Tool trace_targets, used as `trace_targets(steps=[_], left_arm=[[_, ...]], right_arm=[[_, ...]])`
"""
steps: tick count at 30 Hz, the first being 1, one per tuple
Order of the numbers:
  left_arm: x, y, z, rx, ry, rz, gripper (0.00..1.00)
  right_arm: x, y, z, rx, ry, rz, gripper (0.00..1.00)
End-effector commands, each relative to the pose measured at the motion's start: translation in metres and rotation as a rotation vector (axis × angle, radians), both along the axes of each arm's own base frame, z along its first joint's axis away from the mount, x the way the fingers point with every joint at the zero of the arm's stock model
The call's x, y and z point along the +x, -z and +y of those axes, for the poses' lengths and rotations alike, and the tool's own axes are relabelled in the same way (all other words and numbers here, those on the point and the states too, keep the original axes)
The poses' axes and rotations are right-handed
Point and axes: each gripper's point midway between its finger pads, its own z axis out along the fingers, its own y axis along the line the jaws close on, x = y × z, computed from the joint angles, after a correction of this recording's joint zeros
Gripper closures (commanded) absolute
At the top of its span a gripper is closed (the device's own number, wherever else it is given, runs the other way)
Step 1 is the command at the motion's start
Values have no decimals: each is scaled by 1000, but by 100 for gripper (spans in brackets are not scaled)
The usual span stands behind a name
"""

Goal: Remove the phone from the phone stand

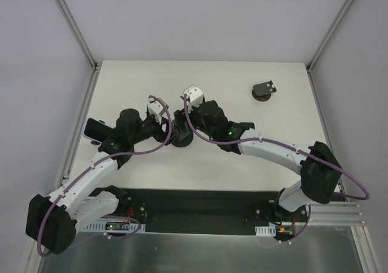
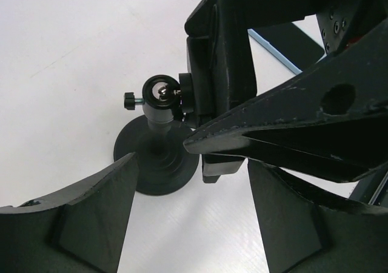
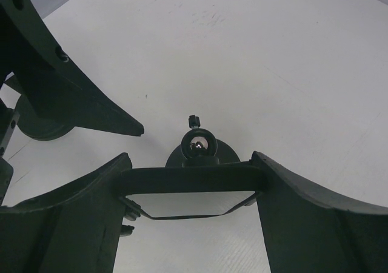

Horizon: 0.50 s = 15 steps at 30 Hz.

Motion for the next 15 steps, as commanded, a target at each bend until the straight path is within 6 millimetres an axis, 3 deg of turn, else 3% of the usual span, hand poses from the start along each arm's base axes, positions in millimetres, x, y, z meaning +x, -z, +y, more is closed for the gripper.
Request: trace_targets(steps=[1, 8, 11, 12, 15], left_arm=[[3, -10, -10, -46, 4, -27, 30], [3, -15, -12, -80, 1, -39, 43], [3, -14, -14, -80, 7, -37, 55], [3, -15, -13, -81, 7, -38, 66], [2, -17, -13, -83, 6, -45, 82]], right_arm=[[-7, -35, 0, 120, 8, 1, 99], [-10, -31, 3, 144, 6, 41, 99], [-11, -29, 5, 149, 3, 56, 99], [-12, -29, 5, 150, 3, 57, 99], [-10, -27, 1, 138, 19, 56, 99]])
